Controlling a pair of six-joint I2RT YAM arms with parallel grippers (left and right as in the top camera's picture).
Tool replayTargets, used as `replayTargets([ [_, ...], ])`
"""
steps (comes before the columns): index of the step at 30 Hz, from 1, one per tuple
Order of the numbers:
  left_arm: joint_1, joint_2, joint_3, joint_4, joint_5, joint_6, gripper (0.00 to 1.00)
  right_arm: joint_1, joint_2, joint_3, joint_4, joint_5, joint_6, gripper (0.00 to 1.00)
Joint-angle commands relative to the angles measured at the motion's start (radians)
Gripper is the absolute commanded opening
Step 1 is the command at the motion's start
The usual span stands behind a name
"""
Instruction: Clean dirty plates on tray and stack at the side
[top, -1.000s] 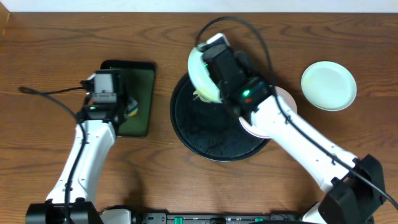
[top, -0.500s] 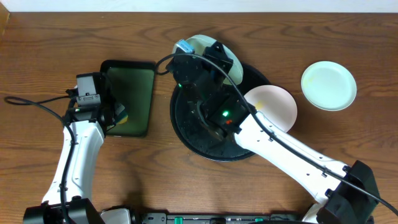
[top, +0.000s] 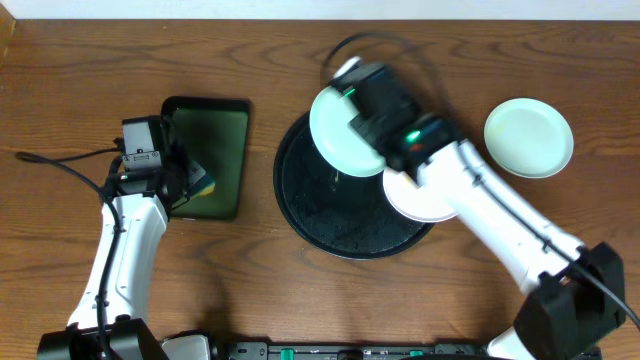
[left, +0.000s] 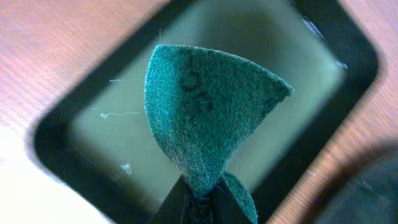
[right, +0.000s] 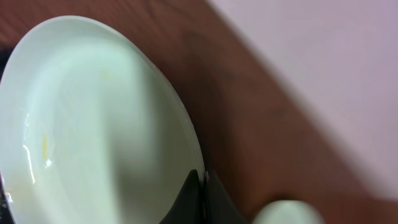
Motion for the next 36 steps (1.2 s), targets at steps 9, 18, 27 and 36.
replayTargets([
  [9,-0.04,-0.006,-0.006,0.048,0.463,0.106,0.08,-0.205,0.241,0.004,-0.027,-0.498,0.408,0.01],
  [18,-0.26,0.007,-0.006,0.084,0.431,0.053,0.08,-0.205,0.387,0.004,-0.002,-0.539,0.435,0.01],
  [27,-0.479,0.169,-0.006,0.301,0.291,-0.218,0.08,-0.2,0.408,0.004,0.003,-0.539,0.435,0.01],
  [36,-0.544,0.365,-0.006,0.524,0.061,-0.288,0.08,-0.2,0.408,0.004,-0.006,-0.539,0.434,0.01],
])
